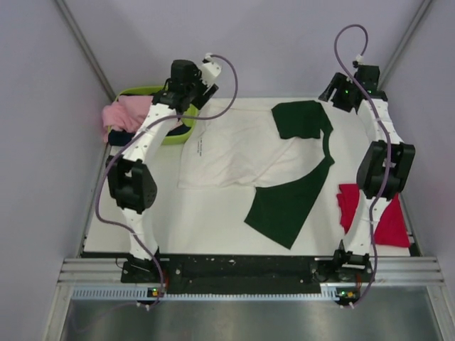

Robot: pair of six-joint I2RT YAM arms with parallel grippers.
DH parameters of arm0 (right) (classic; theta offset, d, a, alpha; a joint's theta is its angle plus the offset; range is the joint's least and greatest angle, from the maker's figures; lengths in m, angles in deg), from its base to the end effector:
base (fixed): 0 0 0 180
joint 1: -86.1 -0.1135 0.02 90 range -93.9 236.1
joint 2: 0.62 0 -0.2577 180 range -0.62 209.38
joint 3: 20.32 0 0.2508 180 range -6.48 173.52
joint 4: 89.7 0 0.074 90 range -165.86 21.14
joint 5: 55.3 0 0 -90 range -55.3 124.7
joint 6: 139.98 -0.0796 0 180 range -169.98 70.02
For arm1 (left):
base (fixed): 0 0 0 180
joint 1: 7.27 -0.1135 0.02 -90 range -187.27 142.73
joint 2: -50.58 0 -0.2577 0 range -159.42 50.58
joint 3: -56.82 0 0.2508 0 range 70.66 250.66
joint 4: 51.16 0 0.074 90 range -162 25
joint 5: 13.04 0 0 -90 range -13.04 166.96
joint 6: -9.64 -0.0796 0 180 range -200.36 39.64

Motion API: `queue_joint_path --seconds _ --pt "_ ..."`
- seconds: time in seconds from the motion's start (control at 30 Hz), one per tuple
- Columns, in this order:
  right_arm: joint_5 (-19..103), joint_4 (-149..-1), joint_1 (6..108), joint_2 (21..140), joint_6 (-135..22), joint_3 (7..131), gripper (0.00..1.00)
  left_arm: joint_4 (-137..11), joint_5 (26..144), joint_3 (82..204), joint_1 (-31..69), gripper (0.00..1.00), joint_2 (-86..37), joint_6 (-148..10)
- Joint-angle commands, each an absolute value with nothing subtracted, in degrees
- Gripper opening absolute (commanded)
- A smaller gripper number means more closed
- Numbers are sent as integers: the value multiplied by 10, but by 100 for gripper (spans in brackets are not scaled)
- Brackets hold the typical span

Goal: Fold and stack the t-shirts
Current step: Flatten out the tshirt

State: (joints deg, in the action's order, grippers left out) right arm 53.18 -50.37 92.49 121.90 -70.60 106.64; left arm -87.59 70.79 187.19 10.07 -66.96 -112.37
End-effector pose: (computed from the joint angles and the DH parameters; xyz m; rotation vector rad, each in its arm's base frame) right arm 0.5307 -0.0340 0.2647 0.3288 2.1609 0.4923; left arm 0.5028 -0.1480 0.3364 0.7666 1.8368 0.2725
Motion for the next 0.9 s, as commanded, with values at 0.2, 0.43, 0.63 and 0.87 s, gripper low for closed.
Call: queue_joint_path --seconds 0.2,0.43,0.63,0.87 --pt "350 -365 815 809 -683 618 70 -1207 943 1527 99 66 -359 -1382" --pt "329 -287 669 638 -803 402 70 -1087 869 1315 100 77 -321 -1454" --pt "374 -375 555 615 -939 267 70 -974 851 1277 93 79 -380 -1460" --pt "389 -459 534 716 -949 229 49 -887 837 1249 90 76 -429 -1458"
